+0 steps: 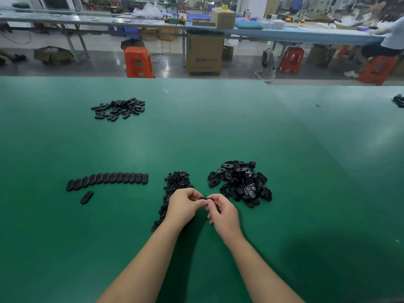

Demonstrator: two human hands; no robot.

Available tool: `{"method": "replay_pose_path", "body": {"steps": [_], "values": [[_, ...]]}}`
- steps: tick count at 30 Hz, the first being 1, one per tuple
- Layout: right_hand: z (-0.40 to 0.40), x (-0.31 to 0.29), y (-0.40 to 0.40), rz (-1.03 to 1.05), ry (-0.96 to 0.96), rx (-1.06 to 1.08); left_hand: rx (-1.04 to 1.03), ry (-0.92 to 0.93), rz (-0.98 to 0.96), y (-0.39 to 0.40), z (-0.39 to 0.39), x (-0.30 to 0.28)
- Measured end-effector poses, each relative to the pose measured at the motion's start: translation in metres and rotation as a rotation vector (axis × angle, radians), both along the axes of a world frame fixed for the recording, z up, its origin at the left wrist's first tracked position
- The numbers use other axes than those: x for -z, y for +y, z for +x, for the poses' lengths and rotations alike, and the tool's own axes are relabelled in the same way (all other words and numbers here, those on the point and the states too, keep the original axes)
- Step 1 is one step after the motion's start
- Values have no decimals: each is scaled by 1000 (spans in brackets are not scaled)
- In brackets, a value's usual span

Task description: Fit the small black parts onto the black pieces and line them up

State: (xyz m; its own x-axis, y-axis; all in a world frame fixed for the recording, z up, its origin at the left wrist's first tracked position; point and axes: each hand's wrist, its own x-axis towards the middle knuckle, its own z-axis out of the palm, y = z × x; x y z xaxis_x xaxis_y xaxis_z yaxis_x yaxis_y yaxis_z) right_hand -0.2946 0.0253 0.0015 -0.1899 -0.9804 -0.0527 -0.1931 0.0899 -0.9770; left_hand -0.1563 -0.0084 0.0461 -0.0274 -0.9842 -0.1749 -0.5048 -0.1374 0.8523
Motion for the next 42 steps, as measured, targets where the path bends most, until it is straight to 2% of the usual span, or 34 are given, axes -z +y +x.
{"method": "replay_pose_path", "body": {"steps": [15, 21, 29, 36, 39, 42], "values": [[-1, -3, 1, -2, 0, 9, -13, -106, 8, 2, -7, -6], [-2, -4, 1, -1, -13, 8, -30, -74, 1, 6, -12, -4], [-2, -5, -1, -21, 4, 52, 89, -125, -150, 9, -14, -3], [-1, -6, 0, -29, -42, 35, 269, -390, -376, 7, -3, -2], [-1, -8, 1, -28, -49, 54, 135, -459, -440, 6, 14, -4], [-1, -9, 2, -11, -35, 35, -111, -451, -374, 3, 50, -3]]}}
